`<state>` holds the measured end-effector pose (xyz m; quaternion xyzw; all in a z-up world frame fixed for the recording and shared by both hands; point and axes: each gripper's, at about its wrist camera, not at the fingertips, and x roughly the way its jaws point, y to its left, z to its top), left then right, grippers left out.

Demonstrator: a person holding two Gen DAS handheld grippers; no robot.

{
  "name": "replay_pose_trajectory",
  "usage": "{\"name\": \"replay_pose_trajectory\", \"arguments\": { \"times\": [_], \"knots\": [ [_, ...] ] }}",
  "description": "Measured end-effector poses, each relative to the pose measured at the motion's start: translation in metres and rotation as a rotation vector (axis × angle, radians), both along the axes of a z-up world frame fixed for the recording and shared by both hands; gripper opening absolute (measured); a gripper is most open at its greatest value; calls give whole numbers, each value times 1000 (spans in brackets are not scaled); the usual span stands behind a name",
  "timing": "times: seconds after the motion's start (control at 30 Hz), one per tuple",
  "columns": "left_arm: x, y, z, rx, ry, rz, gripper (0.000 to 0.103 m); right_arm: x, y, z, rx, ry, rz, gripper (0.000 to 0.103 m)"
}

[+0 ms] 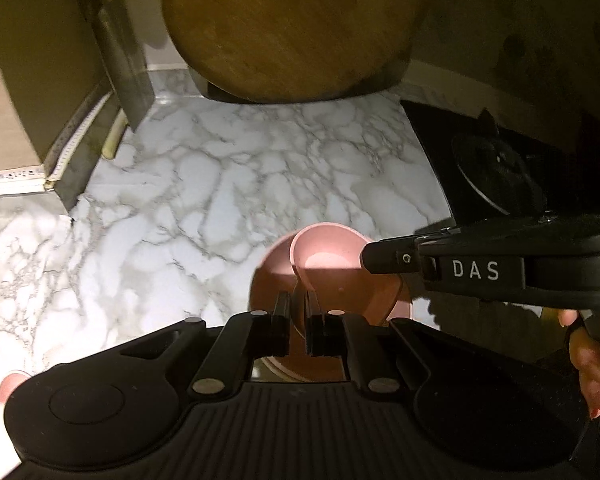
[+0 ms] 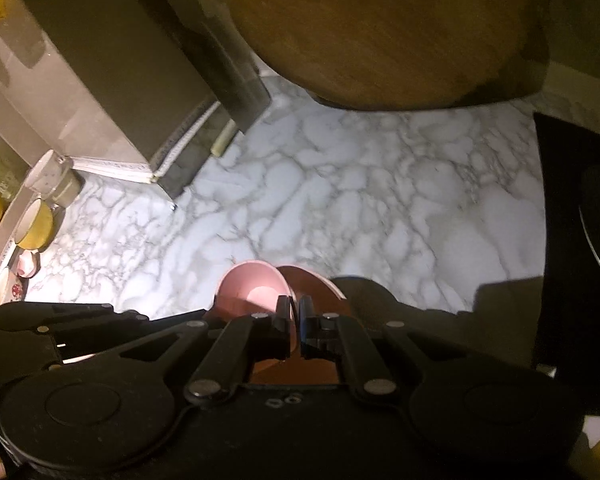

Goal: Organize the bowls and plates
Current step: 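Lift the pink heart dish with both tools and carry it over the pink bowl, then lower the pink heart dish into the pink bowl with both tools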

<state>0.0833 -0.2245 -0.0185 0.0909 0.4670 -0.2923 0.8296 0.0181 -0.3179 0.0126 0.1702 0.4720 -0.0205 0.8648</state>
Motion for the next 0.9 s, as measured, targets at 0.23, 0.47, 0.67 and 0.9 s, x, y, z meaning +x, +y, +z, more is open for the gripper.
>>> {"name": "replay_pose_trajectory", "arguments": {
  "times": [0.23, 0.47, 0.67, 0.9],
  "knots": [
    [4, -6, -20, 42, 33, -17, 6, 0, 0, -18, -6, 33, -5, 3],
    [11, -12, -30, 70, 56, -18, 6, 4, 1, -34, -28, 70, -5, 3],
    [13, -14, -34, 77, 62, -27, 6, 6, 3, -36, -50, 70, -4, 3],
    [13, -16, -38, 83, 65, -38, 6, 6, 5, -35, -67, 67, 12, 8]
  ]
}}
